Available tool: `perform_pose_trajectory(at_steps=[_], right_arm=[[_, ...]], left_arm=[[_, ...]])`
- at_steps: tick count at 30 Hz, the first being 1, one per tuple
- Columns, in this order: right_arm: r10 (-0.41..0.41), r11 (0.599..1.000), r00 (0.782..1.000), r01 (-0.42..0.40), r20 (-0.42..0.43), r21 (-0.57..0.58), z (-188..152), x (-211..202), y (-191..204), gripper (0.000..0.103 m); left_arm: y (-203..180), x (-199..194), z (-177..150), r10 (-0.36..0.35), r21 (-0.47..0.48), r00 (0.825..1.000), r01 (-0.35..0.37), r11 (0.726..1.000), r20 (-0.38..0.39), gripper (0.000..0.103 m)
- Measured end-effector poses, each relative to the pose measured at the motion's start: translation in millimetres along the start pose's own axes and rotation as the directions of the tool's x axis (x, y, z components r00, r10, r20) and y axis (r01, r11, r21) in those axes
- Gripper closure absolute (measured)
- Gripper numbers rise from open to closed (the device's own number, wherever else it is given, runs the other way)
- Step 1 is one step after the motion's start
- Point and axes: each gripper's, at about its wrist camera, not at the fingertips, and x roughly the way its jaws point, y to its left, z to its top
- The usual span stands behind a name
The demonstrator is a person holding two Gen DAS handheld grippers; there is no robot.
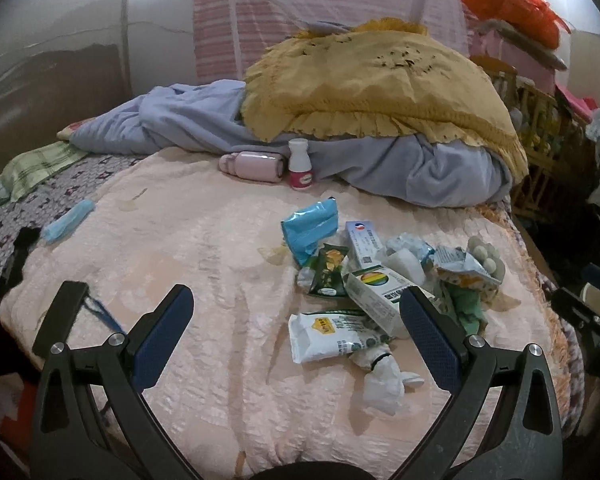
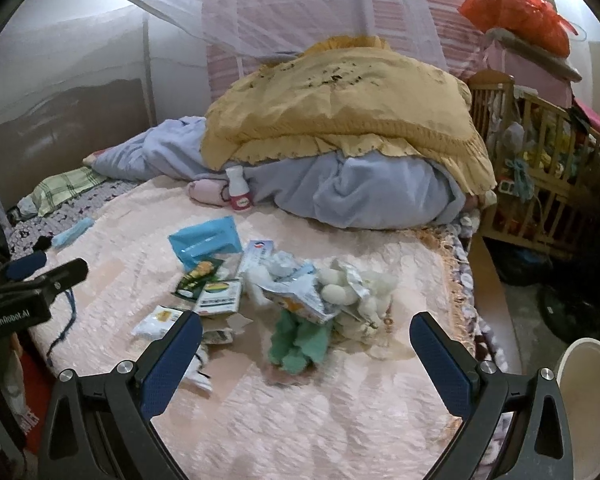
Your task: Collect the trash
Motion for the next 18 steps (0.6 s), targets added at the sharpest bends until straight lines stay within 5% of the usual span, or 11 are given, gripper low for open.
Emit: perform_pose_trajectory(at_steps=[4, 6, 9, 13, 18], right_arm=[[-0.003, 1.0, 0.999, 0.003, -0.051, 0.002, -13.8, 13.2, -21.9, 0.006], [0.0, 1.0, 0.996, 0.002, -0.088, 0.017, -23.0, 23.2, -32.9, 0.028], [0.038, 0.998, 0.989, -0.032, -0.141, 0.051, -31.8, 40.6, -42.0, 0.042], [0.062, 0.996, 0.989, -0.052, -0.136, 0.071, -26.6, 56.8, -44.7, 0.042], [0.062, 0.995, 0.991, -0.051, -0.115, 0.09, -7.1, 70.6, -56.9, 0.038]], left_arm=[[1.5, 17.3, -1.7, -0.064, 0.047, 0.997, 0.066, 0.997, -0.039, 0.001], [-0.7, 27.3, -2.4, -0.093, 0.074, 0.993, 0.099, 0.992, -0.075, 0.001], [-4.6, 45.7, -2.9, -0.172, 0.081, 0.973, 0.186, 0.979, -0.153, 0.019], [-9.2, 66.8, -1.5, -0.244, 0.037, 0.944, 0.258, 0.965, -0.221, 0.023], [-17.2, 83.3, 9.4, -0.255, 0.03, 0.939, 0.269, 0.963, -0.233, 0.023]])
